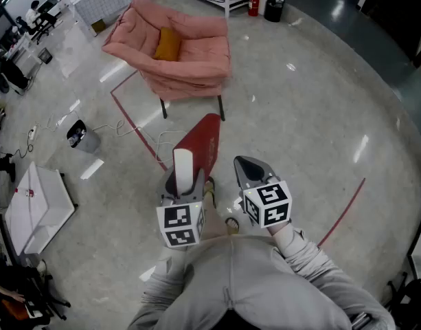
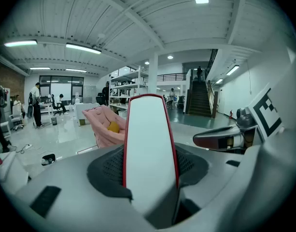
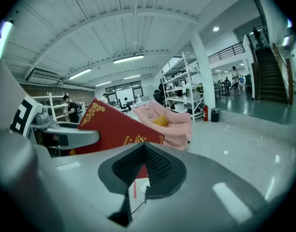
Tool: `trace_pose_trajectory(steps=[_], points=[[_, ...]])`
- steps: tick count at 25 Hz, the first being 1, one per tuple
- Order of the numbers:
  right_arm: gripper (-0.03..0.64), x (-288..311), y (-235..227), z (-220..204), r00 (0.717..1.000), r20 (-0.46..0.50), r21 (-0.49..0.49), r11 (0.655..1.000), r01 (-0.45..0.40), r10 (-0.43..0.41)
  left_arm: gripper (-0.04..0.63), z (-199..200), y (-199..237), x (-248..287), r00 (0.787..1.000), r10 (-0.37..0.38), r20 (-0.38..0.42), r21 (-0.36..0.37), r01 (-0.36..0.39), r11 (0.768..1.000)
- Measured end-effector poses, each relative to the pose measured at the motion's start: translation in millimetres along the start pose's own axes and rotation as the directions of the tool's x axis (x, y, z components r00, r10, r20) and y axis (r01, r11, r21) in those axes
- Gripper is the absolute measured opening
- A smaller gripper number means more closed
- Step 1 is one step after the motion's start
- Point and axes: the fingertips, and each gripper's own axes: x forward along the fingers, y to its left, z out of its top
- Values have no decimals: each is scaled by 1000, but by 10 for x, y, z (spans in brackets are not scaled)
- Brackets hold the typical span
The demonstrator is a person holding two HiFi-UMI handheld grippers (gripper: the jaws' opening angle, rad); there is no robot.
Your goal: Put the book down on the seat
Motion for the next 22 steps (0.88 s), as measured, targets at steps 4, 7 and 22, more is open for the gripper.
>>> trace_pose_trajectory(steps=[4,7,22], points=[[-2,4,-31,4,1000,-4,-2,1000,-6,6,241,13,15,8,1000,11,0,-3,-11,1000],[-2,15,-29,-6,1000,-9,-6,1000,-11,11,241,27,51,12,1000,21,8,-8,-21,1000],[0,425,-183,144,999,-26,-13,999,-42,41,241,184,249,502,1000,24,0,-28,-24,999]])
